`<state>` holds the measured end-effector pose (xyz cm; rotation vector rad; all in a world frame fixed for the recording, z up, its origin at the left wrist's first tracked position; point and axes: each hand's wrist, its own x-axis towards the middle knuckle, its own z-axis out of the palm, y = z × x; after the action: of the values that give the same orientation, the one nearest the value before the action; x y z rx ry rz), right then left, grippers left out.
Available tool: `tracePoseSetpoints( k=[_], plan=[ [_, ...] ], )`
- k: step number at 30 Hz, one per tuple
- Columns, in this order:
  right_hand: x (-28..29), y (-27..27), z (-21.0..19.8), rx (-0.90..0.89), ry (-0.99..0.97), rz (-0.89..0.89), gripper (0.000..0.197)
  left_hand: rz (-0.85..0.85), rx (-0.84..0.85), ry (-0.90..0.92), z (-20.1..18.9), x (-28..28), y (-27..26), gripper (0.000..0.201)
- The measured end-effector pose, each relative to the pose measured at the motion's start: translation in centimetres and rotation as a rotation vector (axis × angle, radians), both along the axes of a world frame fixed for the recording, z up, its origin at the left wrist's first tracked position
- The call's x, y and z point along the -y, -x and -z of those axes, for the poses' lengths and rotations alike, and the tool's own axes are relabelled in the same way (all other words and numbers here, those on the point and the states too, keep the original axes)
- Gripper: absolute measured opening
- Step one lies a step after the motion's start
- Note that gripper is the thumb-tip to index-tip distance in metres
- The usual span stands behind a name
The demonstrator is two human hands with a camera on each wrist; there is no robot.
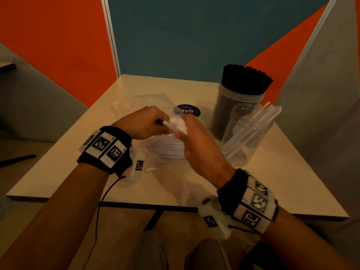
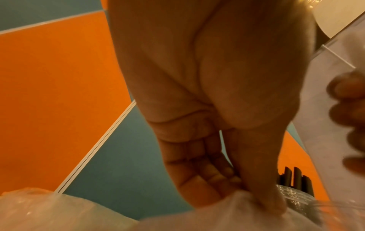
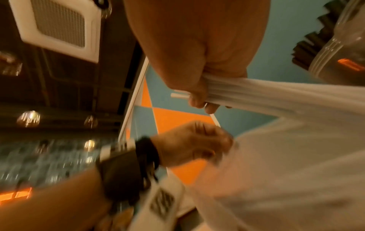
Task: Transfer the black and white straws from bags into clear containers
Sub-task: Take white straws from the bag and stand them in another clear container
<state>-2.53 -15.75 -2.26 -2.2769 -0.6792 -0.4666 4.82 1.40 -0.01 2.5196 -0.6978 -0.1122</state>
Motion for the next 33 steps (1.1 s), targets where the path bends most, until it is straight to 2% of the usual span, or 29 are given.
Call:
tracePoseSetpoints(
  k=[3,5,7,11,13,17,20,24,26,28,29,31,33],
  plan=[
    [2.2,0.6,-4.1,-0.020,-0.344,0.013,0.018,-0.026,-0.042,0.037,0.3,0.1,-0.1,0.007],
    [4.5,0.6,-7.1,0.017,-0.592,0.024,0.013,-0.017,-0.046,0.043,0.4,0.2,-0.2,0.008],
    [7.3,0.0,-9.5,0.096,-0.759,0.009,0.007,-0.010,-0.048,0.042,0.5,0.5,-0.3,0.008],
    [12.8,-1.8,-11.8,0.257,-0.920,0.006,0.014,-0.019,-0.053,0.037,0.4,0.9,-0.5,0.008],
    [14.4,-2.5,-11.7,0.275,-0.952,0.055,0.005,-0.018,-0.056,0.033,0.4,1.1,-0.6,0.009],
    [15.9,-4.3,-9.6,0.208,-1.041,0.134,0.009,-0.016,-0.073,0.026,0.5,1.3,-0.5,0.007],
    [16.1,-5.3,-7.7,0.119,-1.026,0.254,0.033,-0.011,-0.086,0.023,0.6,1.5,-0.4,0.008],
    [15.4,-5.5,-6.0,0.002,-0.893,0.341,0.042,-0.017,-0.079,0.032,0.7,1.5,-0.4,0.007],
    [15.2,-5.5,-5.6,-0.009,-0.836,0.358,0.065,-0.018,-0.075,0.030,0.7,1.6,-0.4,0.006],
    [15.1,-5.5,-5.4,0.064,-0.680,0.431,0.093,-0.013,-0.076,0.035,0.8,1.6,-0.4,0.007],
    [15.0,-5.5,-5.3,0.098,-0.599,0.459,0.097,-0.012,-0.080,0.040,0.8,1.6,-0.4,0.008],
    [14.9,-5.5,-4.9,0.100,-0.482,0.481,0.083,-0.014,-0.084,0.045,0.8,1.6,-0.3,0.008],
    [14.7,-5.4,-4.6,0.077,-0.362,0.525,0.048,-0.017,-0.079,0.036,0.9,1.6,-0.3,0.007]
  ],
)
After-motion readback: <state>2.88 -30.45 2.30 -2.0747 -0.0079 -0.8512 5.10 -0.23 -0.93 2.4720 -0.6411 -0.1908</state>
